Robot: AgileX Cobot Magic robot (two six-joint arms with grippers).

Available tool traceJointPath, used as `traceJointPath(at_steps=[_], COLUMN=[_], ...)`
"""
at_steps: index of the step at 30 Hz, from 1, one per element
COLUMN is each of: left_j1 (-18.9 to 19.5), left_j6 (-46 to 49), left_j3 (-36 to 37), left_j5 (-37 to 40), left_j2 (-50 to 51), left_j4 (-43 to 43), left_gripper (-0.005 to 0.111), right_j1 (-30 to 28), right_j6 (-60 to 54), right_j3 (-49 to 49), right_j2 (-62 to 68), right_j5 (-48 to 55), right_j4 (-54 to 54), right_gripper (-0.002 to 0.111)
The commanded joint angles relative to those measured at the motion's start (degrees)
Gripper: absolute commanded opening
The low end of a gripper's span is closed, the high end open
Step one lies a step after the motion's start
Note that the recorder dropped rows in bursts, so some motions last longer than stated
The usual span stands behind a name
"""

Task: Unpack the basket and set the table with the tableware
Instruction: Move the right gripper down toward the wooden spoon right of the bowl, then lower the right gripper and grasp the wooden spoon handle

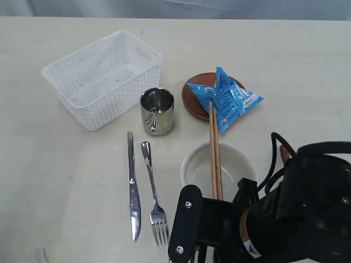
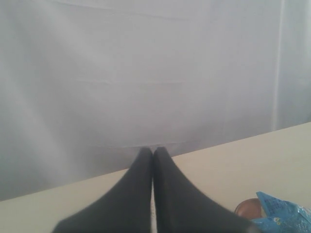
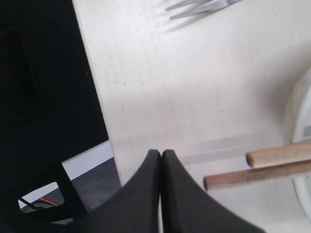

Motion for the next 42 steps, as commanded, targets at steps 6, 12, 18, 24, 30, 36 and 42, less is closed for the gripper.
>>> traceJointPath(at_steps=[6,12,18,24,30,36,42], left_j1=[-0.4,-0.4,-0.4,-0.4,-0.4,-0.4,-0.4], left_j6=[0.1,0.1,0.1,0.1,0.1,0.1,0.1], left_j3=[0.1,0.1,0.1,0.1,0.1,0.1,0.1], left_j5=[-0.1,-0.1,-0.1,0.1,0.1,0.1,0.1], left_j2=[-0.2,-0.2,-0.2,-0.2,-0.2,-0.2,-0.2], left_j4=[-0.4,-0.4,-0.4,-0.4,-0.4,-0.4,-0.4], left_gripper=[0.000,0.000,0.000,0.000,0.000,0.000,0.000], right_j1=[0.3,0.3,0.3,0.3,0.3,0.3,0.3], right_j6=[2.0,2.0,2.9,5.2,5.9,5.9,6.3], right_j3=[0.2,0.2,0.2,0.2,0.2,0.2,-1.1], right_j2=[0.0,0.0,0.0,0.0,0.0,0.0,-0.2], right_j5=[-0.2,-1.7,-1.9,-1.9,-1.9,-1.9,0.8], right_j4=[-3.0,-3.2,-5.6,-8.7,-9.9,-9.9,-7.8], right_gripper=[-0.001,-0.001,-0.001,-0.001,-0.001,-0.001,-0.001])
